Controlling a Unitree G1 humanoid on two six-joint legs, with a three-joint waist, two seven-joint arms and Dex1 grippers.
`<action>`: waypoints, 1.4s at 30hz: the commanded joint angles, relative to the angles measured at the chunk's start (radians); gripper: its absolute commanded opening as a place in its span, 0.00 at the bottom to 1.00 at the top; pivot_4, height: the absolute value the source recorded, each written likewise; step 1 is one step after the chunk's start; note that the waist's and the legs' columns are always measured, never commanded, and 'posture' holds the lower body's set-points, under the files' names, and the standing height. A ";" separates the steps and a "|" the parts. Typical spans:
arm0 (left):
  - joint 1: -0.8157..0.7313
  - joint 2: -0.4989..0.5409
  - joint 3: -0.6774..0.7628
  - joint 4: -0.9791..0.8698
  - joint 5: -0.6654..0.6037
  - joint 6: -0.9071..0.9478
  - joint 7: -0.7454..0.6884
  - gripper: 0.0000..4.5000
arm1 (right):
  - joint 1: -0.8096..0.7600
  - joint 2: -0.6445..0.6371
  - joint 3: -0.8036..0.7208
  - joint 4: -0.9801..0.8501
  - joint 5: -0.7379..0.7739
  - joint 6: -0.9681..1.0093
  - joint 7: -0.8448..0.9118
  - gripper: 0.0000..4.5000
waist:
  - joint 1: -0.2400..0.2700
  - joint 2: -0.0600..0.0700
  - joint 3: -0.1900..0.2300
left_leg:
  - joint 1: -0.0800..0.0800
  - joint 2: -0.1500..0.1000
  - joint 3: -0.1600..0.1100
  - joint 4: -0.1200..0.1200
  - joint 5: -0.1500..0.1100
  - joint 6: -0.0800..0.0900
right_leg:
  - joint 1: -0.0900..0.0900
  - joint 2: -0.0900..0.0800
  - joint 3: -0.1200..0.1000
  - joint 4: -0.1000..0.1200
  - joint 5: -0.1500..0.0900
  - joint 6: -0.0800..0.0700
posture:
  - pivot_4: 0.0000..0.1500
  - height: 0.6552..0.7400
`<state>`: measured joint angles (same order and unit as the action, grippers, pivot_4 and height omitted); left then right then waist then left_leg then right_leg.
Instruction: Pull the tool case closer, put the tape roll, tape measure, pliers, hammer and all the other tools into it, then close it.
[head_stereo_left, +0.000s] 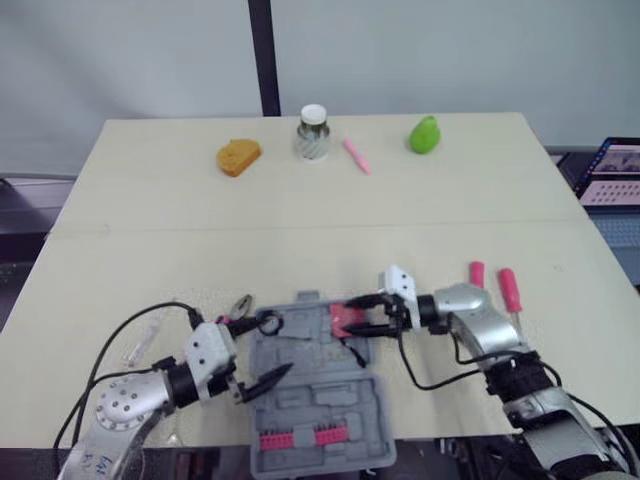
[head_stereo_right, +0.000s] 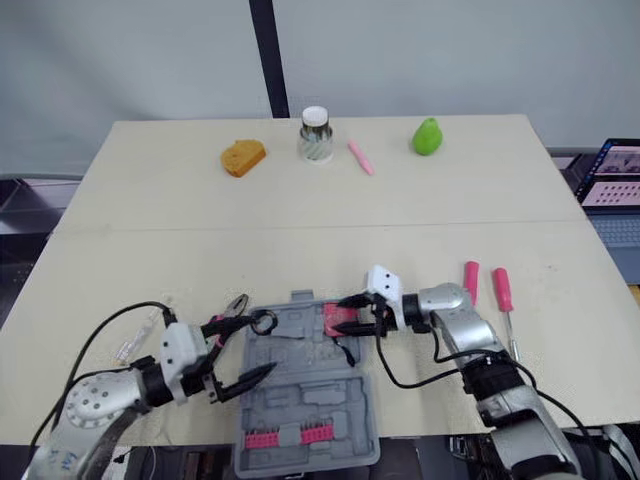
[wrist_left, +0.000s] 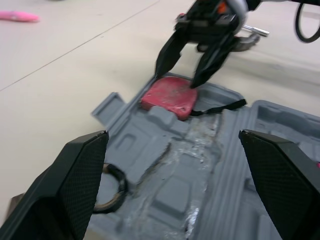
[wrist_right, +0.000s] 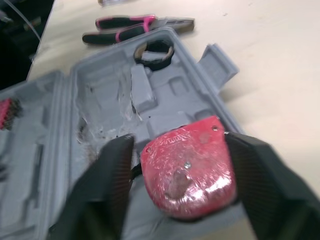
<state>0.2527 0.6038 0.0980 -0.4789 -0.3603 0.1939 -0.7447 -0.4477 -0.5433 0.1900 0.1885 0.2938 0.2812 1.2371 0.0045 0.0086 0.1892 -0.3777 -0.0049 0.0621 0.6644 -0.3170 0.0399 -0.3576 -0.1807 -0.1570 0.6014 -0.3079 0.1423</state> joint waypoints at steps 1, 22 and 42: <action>0.011 0.040 0.131 0.006 -0.067 0.048 -0.007 1.00 | 0.067 -0.105 -0.137 -0.150 0.112 0.131 0.005 0.99 | 0.002 0.000 0.000 | 0.000 0.000 0.000 0.000 0.000 0.000 | 0.000 0.000 0.000 0.000 0.000 0.000 | 1.00 1.00; 0.126 0.229 0.676 0.630 -0.036 -0.130 -0.153 1.00 | 0.287 -0.502 -0.566 0.455 0.041 -0.085 -0.028 0.99 | -0.009 0.001 0.002 | 0.001 0.001 0.007 -0.001 -0.005 0.003 | -0.001 -0.002 0.000 -0.008 0.000 0.001 | 1.00 1.00; 0.102 0.269 0.702 0.779 -0.023 -0.191 -0.155 1.00 | 0.194 -0.503 -0.531 0.665 -0.001 -0.207 -0.015 0.99 | -0.015 0.002 0.003 | 0.001 0.001 0.007 -0.001 -0.009 -0.002 | -0.002 -0.002 0.000 -0.008 0.000 0.001 | 1.00 1.00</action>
<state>0.3555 0.8471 0.7727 0.2887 -0.3855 0.0183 -0.8998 -0.2493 -1.0310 -0.3268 0.8675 0.2859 0.0848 1.2097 -0.0107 0.0105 0.1917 -0.3766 -0.0036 0.0697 0.6633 -0.3264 0.0381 -0.3595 -0.1833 -0.1570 0.5935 -0.3076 0.1430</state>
